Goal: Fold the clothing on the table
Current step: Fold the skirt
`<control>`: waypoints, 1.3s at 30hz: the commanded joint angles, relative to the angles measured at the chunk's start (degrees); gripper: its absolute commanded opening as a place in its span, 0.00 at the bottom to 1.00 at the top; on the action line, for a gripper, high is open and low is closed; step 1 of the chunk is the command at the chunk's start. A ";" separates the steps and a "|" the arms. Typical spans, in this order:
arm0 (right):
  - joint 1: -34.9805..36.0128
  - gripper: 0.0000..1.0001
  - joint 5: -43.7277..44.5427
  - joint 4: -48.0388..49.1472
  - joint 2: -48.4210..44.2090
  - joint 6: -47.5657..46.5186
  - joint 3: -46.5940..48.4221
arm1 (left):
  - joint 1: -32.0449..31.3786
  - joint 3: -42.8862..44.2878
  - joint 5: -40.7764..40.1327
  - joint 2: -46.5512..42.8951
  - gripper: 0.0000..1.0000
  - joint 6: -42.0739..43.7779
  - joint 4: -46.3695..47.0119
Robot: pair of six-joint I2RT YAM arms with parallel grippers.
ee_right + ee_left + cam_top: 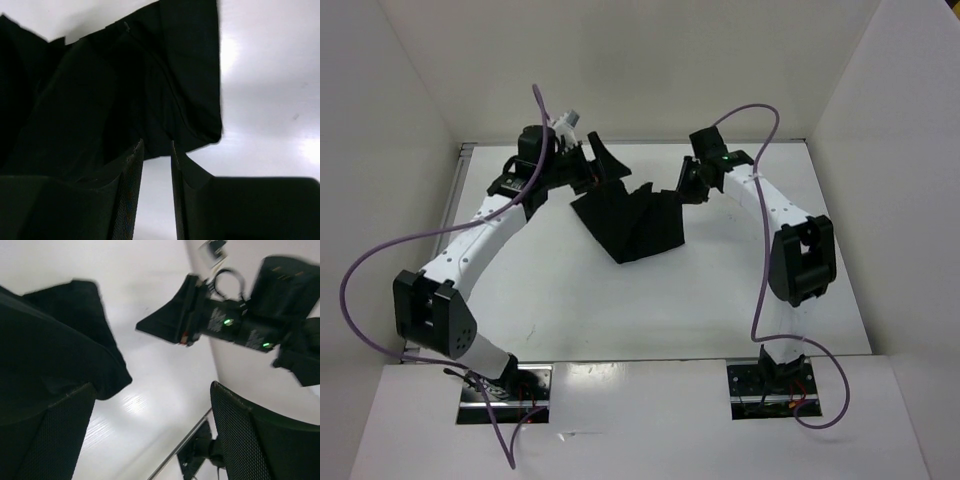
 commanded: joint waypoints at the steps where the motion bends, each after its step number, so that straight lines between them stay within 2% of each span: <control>1: 1.61 0.34 -0.17 -2.94 3.53 -1.85 6.72 | 0.46 -6.51 0.92 2.78 1.00 2.16 0.78; 4: 2.14 0.34 0.36 -3.46 4.06 -1.85 8.05 | 0.46 -5.39 5.76 6.46 1.00 1.64 3.59; 8: 2.14 0.34 0.36 -3.47 4.68 -1.16 8.76 | -0.25 -0.64 6.47 12.08 1.00 1.64 3.60; 10: 2.14 0.34 0.36 -2.86 3.46 -1.15 6.13 | -0.95 1.56 7.00 14.81 1.00 1.64 4.21; 15: 1.00 0.34 2.73 -1.54 -1.20 1.39 -1.33 | -2.62 14.20 9.81 21.67 1.00 0.50 4.22; 21: -2.35 0.34 3.26 -1.01 -7.53 2.54 -8.55 | -7.71 27.74 11.56 31.60 1.00 -0.03 1.85; 23: -3.92 0.35 2.57 0.91 -9.72 2.54 -11.00 | -8.94 33.37 11.57 35.03 1.00 -0.03 -0.43; 24: -3.93 0.44 1.34 1.45 -9.74 0.98 -11.02 | -9.73 34.78 10.09 35.04 1.00 1.27 -3.31; 25: -4.45 0.47 -0.15 1.45 -10.26 -0.08 -11.02 | -9.74 35.83 7.99 34.43 1.00 2.41 -5.00; 26: -4.46 0.47 -3.56 2.06 -10.27 -1.31 -10.32 | -9.74 36.54 2.14 33.29 1.00 4.86 -6.49; 29: -4.46 0.51 -10.85 3.83 -8.16 -5.80 -7.34 | -6.94 35.15 -3.27 27.15 1.00 6.82 -9.84; 32: -3.49 0.53 -13.09 8.03 -5.44 -8.27 -3.83 | -1.14 28.22 -3.28 19.59 1.00 6.30 -9.85; 36: -2.87 0.54 -19.30 7.96 3.24 -12.04 5.31 | 4.49 15.57 -7.31 6.60 1.00 5.77 -9.85; 39: -1.30 0.54 -22.65 7.43 9.74 -13.88 13.31 | 7.74 5.81 -9.60 0.00 1.00 5.77 -11.25</control>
